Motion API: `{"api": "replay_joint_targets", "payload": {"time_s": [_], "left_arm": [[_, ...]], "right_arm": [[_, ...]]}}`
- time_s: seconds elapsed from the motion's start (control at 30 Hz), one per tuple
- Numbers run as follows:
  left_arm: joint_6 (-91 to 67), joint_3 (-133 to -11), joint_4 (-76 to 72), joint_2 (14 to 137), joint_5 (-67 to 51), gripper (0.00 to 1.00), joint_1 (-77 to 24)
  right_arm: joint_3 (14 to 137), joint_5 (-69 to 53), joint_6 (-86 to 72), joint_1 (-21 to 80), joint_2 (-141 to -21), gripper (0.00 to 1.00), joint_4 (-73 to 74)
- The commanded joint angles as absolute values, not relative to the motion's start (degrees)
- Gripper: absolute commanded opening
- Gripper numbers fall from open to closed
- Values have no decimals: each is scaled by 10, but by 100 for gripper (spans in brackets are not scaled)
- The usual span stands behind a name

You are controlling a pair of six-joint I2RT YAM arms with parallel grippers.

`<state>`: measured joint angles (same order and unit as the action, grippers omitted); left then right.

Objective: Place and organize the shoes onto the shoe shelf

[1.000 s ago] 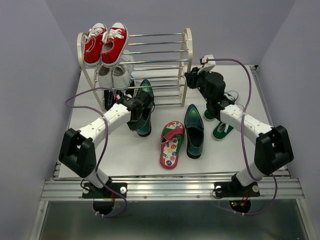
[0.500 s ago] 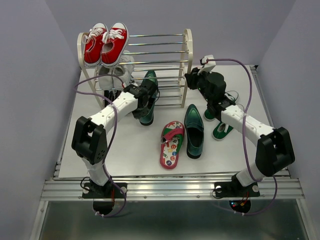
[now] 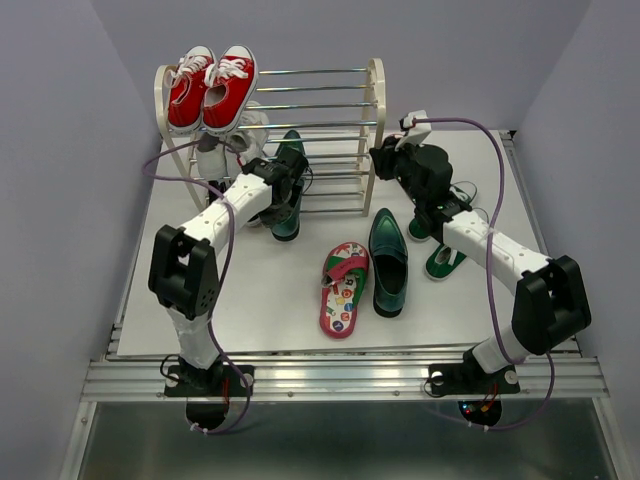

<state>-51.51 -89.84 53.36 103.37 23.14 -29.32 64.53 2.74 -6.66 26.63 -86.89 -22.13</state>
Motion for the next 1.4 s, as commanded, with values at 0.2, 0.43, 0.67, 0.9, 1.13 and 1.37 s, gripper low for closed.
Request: {"api": "replay_joint_targets", "payload": {"time_s": [0.2, 0.43, 0.67, 0.9, 1.13, 1.37], "left_arm": [[-518, -971, 502, 1056, 266, 2, -282], [-535, -984, 512, 1069, 278, 9, -277], [-529, -984, 506, 1073, 275, 28, -268], [-522, -979, 504, 1078, 268, 50, -268], [-515, -963, 492, 1062, 256, 64, -268], [-508, -926, 465, 1020, 233, 72, -269]], "right_arm": [[635, -16, -87, 275, -838, 12, -254], [628, -18, -84, 275, -835, 13, -254], [625, -18, -83, 275, -831, 12, -252], [626, -18, -83, 275, -832, 13, -250], [625, -16, -83, 275, -832, 13, -248], [626, -11, -84, 275, -831, 13, -243]]}}
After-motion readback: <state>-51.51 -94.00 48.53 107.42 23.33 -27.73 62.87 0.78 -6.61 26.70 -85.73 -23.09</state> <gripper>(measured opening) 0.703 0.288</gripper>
